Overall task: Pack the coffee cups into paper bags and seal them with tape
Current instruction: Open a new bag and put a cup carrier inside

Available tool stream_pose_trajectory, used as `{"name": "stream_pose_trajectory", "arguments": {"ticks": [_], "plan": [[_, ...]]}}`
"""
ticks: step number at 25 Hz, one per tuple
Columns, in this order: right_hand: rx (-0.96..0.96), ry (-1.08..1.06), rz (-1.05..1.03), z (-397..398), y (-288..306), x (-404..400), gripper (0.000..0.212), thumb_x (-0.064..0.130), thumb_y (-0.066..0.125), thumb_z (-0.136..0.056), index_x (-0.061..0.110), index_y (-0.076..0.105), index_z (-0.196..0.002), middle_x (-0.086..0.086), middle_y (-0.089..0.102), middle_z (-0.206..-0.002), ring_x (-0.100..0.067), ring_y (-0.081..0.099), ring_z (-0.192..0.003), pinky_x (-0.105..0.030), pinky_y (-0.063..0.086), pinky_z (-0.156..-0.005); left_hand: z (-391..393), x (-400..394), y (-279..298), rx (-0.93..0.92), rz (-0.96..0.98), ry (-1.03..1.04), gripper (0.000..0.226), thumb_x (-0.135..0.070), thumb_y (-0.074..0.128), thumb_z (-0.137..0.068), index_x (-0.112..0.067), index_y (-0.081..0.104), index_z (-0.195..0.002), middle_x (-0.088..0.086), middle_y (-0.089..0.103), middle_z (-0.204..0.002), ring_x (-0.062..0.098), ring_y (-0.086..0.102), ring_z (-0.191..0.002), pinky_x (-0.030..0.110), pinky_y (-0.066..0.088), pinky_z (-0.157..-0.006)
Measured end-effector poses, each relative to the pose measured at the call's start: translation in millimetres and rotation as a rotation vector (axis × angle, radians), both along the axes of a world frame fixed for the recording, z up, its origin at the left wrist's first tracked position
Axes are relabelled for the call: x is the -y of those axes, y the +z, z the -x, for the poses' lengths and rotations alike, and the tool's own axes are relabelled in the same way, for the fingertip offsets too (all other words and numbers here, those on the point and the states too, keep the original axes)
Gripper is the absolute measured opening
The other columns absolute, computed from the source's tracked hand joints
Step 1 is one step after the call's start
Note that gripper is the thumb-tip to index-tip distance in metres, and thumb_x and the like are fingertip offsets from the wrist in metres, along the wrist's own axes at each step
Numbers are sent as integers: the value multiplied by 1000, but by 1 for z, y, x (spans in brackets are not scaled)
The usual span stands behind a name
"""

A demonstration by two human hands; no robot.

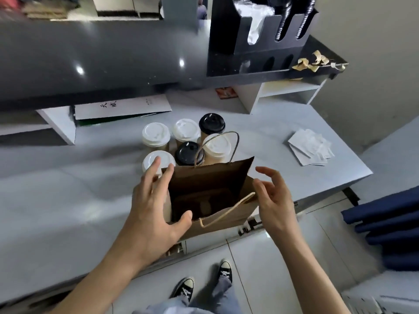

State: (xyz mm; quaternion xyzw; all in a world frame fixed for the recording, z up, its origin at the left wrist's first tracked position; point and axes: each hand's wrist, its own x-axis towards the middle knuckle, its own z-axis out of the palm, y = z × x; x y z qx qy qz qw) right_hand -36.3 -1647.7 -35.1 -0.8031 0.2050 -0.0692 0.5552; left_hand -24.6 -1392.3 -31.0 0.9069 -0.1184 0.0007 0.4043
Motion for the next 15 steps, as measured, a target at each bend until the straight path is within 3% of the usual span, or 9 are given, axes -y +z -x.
{"name": "stream_pose_trajectory", "arguments": {"ticks": [3,5,7,11,15], "plan": [[-8,129,7,-14,-1,16,22,34,54,-103,46,55,-122,5,75,-100,-12,70,-90,-34,53,-77,-3,9,10,163,-113,86,61,-55,61,-74,-30,63,-129,-9,41,-145,22,40,-132,29,30,-113],[-8,218,27,-21,2,26,24,31,55,-102,45,56,-121,7,74,-99,-6,70,-92,-29,54,-79,-6,13,13,181,-132,114,41,-54,60,-77,-32,70,-110,-16,53,-124,17,45,-121,24,30,-107],[-5,311,60,-28,3,35,25,29,57,-101,46,55,-120,9,73,-98,-2,68,-90,-24,53,-78,-9,17,11,162,-162,167,36,-56,59,-77,-34,73,-101,-20,59,-115,13,49,-114,29,34,-102],[-20,432,96,-39,5,54,25,31,58,-100,45,53,-121,12,71,-100,2,65,-90,-11,49,-71,-6,27,7,100,-242,202,47,-67,60,-69,-39,72,-105,-23,61,-125,12,49,-121,35,32,-105],[-11,486,116,-51,14,68,25,38,63,-96,43,55,-119,13,70,-96,4,65,-89,-11,49,-68,1,39,8,-21,-235,168,75,-75,65,-59,-44,62,-127,-28,50,-136,3,36,-131,32,28,-111]]}}
